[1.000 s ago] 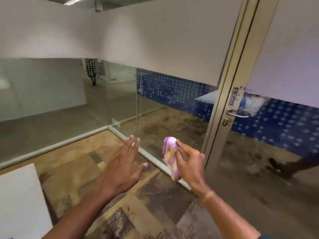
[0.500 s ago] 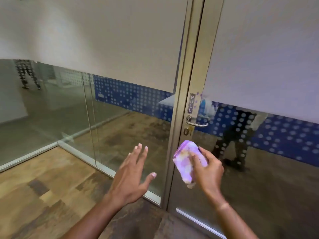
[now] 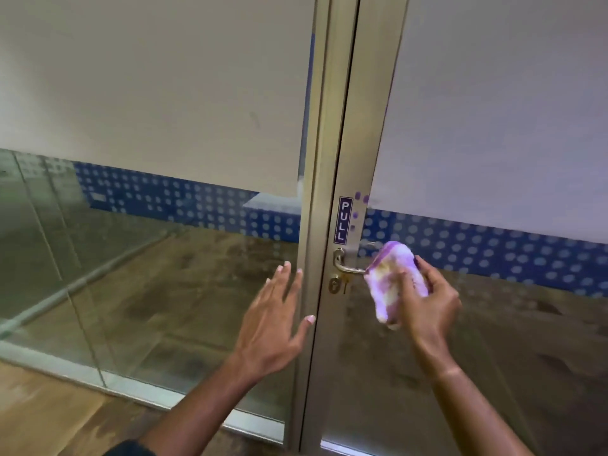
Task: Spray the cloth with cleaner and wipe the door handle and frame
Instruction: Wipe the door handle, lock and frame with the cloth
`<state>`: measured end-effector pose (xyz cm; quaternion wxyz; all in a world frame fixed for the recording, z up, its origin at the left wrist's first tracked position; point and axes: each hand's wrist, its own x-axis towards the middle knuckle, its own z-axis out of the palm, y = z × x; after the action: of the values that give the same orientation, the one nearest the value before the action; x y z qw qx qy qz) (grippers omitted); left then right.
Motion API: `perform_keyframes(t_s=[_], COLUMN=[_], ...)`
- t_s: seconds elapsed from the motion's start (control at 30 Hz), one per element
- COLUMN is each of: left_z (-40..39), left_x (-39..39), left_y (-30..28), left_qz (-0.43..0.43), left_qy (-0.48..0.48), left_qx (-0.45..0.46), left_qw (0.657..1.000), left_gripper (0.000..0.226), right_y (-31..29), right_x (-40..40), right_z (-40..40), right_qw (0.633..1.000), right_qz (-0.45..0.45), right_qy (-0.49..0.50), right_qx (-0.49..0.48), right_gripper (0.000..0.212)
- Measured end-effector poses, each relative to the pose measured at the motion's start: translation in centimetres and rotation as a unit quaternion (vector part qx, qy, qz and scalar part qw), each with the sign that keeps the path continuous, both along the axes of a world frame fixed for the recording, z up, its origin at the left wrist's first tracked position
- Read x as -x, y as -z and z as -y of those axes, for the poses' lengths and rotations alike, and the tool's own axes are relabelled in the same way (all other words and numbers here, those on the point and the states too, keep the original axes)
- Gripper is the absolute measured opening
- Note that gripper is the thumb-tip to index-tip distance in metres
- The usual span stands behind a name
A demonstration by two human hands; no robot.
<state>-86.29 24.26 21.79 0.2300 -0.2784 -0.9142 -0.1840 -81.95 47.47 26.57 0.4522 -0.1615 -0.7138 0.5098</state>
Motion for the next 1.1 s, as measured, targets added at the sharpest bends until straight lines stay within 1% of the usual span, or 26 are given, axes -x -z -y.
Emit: perform_keyframes(t_s=[0.07,0.17,0.23,0.33,0.4,0.47,0.53,0.6,0.7,0.77,0.9,0.97,1.1], left_z=[-1.1,-3.1,-4.6,-6.7,-8.1,-9.4,-10.5,-11.3,-12.3,-12.8,-13.2,-13.4,-13.5], left_x=[3.4,8.2,11.1,15.0,17.2,19.1,20.6,21.8,23.6,24.8,26.7,27.3,28.2], left_y=[-0.3,-0.5,-0.6,-1.1,-1.6,-1.8,-1.9,-1.8,-1.6,-1.5,-1.4,-1.1,-0.7], left_qz=[-0.009,-0.011,-0.014,-0.033,-0.046,-0.055,-0.065,-0.081,-0.113,-0.135,-0.163,-0.172,-0.196], left_qy=[0.016,0.031,0.038,0.037,0.031,0.027,0.031,0.039,0.049,0.048,0.055,0.060,0.068], left_qx=[0.007,0.007,0.009,0.002,-0.003,-0.007,-0.011,-0.019,-0.044,-0.059,-0.063,-0.064,-0.063], left_qw=[1.000,0.999,0.999,0.999,0.998,0.998,0.997,0.996,0.991,0.988,0.983,0.981,0.976], left_gripper=[0.079,0.079,0.078,0.076,0.076,0.077,0.080,0.082,0.083,0.085,0.084,0.084,0.078], right_y=[-0.6,-1.4,-2.2,-3.3,-3.7,-3.7,-3.6,-3.4,-3.2,-2.8,-1.0,-0.3,0.9], right_x=[2.4,6.2,8.7,12.3,14.3,16.2,17.8,18.9,20.2,21.4,23.5,24.1,24.9], right_z=[-0.1,-0.9,-1.5,-2.1,-2.6,-3.2,-3.9,-4.6,-5.0,-4.5,-3.3,-3.1,-2.8], right_qw=[1.000,0.998,0.992,0.972,0.952,0.915,0.884,0.865,0.850,0.853,0.866,0.863,0.853], right_qz=[-0.008,-0.023,-0.039,-0.080,-0.121,-0.162,-0.186,-0.202,-0.225,-0.206,-0.110,-0.072,-0.026], right_qy=[0.020,0.042,0.069,0.115,0.133,0.162,0.183,0.203,0.230,0.224,0.182,0.179,0.180], right_qx=[-0.009,-0.051,-0.101,-0.187,-0.250,-0.333,-0.389,-0.412,-0.418,-0.423,-0.454,-0.466,-0.490], right_gripper=[0.042,0.044,0.044,0.039,0.035,0.032,0.030,0.029,0.026,0.026,0.036,0.040,0.048])
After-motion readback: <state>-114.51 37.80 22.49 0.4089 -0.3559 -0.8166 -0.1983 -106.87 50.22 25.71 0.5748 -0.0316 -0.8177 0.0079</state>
